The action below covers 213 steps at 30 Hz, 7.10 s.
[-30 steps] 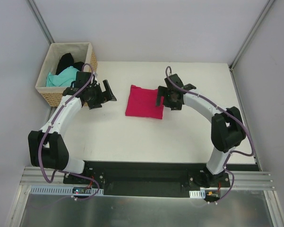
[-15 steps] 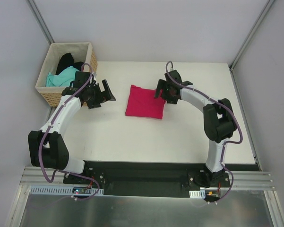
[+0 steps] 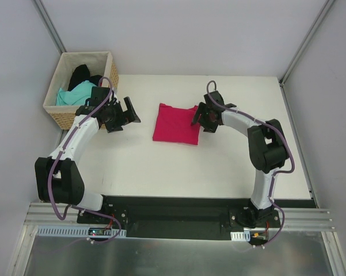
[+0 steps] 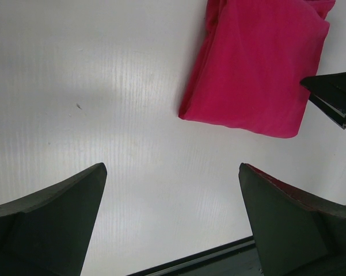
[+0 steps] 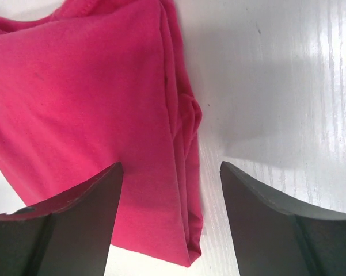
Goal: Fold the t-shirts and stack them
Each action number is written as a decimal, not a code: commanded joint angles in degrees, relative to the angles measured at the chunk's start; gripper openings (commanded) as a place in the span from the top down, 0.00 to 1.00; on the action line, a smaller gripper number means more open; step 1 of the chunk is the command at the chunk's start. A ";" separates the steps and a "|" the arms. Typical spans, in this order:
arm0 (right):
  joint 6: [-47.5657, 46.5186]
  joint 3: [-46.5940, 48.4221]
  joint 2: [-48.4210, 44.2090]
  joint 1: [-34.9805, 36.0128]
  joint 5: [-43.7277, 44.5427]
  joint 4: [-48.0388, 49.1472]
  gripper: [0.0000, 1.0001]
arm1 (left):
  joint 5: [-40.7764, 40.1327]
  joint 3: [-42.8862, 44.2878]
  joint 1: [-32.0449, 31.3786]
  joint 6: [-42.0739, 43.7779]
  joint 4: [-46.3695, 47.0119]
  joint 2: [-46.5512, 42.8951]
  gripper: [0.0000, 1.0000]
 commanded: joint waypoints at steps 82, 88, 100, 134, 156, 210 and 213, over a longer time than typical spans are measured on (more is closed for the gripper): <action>-49.09 16.99 6.92 -48.24 -2.12 -13.41 1.00 | -8.62 11.90 0.93 3.48 -0.80 9.54 0.01; -48.91 14.89 6.50 -48.51 1.06 -12.63 1.00 | -7.91 12.08 0.93 2.95 -0.97 9.02 0.01; -50.23 15.24 5.70 -49.04 3.70 -10.78 1.00 | -5.54 10.58 0.93 3.30 -1.50 5.86 0.01; -21.66 -20.54 -48.35 -47.63 -15.82 -2.78 0.00 | -3.43 5.40 0.93 1.10 -0.89 -7.59 0.01; -11.49 -9.20 -50.98 -47.37 -19.85 -11.83 0.00 | -7.91 10.23 0.93 9.80 -4.57 -11.99 0.01; -24.57 -12.45 -60.57 -32.95 3.35 -8.76 0.00 | -11.96 12.69 0.93 12.26 -0.09 -7.33 0.01; -24.04 -13.15 -60.57 -32.95 3.78 -7.09 0.00 | -10.82 12.34 0.93 12.00 -0.62 -7.59 0.01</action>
